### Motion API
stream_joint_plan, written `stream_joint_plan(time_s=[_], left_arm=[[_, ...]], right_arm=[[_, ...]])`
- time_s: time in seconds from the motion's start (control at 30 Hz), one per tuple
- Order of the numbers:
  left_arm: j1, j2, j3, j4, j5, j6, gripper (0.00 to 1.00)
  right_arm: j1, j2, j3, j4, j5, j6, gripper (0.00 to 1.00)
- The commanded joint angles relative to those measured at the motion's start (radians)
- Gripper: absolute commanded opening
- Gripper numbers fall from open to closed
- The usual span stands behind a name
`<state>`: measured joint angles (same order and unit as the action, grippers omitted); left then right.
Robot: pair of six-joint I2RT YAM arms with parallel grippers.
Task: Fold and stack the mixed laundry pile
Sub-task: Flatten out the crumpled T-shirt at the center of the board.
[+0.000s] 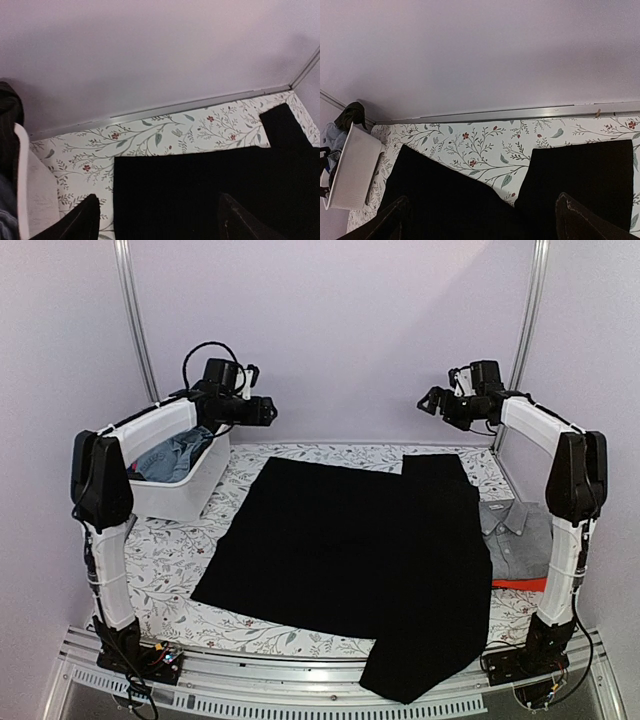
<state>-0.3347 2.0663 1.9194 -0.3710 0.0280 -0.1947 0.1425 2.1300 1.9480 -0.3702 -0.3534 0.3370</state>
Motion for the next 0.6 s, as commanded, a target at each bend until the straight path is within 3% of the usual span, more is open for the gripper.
stream_joint_plan(time_s=[0.0, 0.23, 0.37, 0.57], left_arm=[[-0.090, 0.053, -0.082, -0.039, 0.103, -0.025, 0.78], [-0.113, 0.280, 0.064, -0.114, 0.087, -0.083, 0.75], [-0.117, 0.390, 0.170, -0.176, -0.021, -0.084, 0.62], [-0.102, 0.489, 0.236, -0.273, -0.160, -0.046, 0.51]], right_arm=[[0.013, -0.198, -0.146, -0.026, -0.036, 0.028, 0.99], [0.035, -0.294, -0.298, -0.094, -0.063, 0.047, 0.99], [0.067, -0.261, -0.302, -0.143, -0.056, 0.020, 0.99], [0.083, -0.207, -0.301, -0.178, -0.051, 0.002, 0.99]])
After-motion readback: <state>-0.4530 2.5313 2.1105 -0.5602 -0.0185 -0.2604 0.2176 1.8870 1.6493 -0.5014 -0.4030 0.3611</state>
